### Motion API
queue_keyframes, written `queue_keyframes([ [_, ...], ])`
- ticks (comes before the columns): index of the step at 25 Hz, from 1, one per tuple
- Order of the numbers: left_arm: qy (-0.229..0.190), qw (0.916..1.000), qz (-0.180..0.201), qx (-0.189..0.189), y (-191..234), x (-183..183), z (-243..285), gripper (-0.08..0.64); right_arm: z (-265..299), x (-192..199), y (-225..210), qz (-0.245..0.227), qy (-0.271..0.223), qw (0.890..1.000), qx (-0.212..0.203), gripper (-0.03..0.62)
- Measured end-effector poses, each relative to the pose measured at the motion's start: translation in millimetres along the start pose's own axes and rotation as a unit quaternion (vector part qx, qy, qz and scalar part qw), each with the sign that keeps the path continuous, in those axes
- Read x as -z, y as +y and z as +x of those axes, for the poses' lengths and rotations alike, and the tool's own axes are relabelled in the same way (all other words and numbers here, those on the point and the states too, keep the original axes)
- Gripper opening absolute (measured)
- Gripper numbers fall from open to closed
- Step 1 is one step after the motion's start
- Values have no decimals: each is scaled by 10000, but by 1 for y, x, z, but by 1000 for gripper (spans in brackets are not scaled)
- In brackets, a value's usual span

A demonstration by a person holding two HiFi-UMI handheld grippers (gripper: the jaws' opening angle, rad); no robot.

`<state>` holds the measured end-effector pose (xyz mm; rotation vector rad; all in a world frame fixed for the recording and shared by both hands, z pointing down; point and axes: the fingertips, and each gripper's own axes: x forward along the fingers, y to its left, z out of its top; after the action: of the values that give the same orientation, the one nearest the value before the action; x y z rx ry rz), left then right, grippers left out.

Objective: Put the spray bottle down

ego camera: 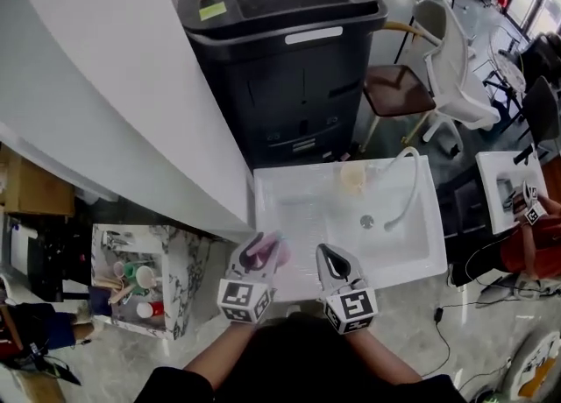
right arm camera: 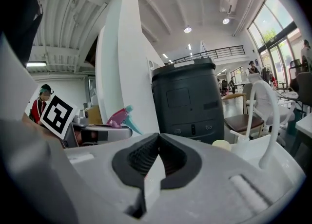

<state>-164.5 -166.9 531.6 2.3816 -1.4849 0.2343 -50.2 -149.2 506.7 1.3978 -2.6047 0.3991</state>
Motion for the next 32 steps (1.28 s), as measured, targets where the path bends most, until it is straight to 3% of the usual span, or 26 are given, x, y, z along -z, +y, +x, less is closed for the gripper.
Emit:
queue_keyframes([
  [8,11,9993,-232,-276,38,-7,72,167,53,4,-43,293,145,9995,7,-2],
  [23,101,9986,-207,-471,95,3,188,169,131,15,-106,495,271,9984,-30,-2],
  [32,59,9990,239,-361,116,19,252,169,145,44,-127,561,671,9962,-45,-2],
])
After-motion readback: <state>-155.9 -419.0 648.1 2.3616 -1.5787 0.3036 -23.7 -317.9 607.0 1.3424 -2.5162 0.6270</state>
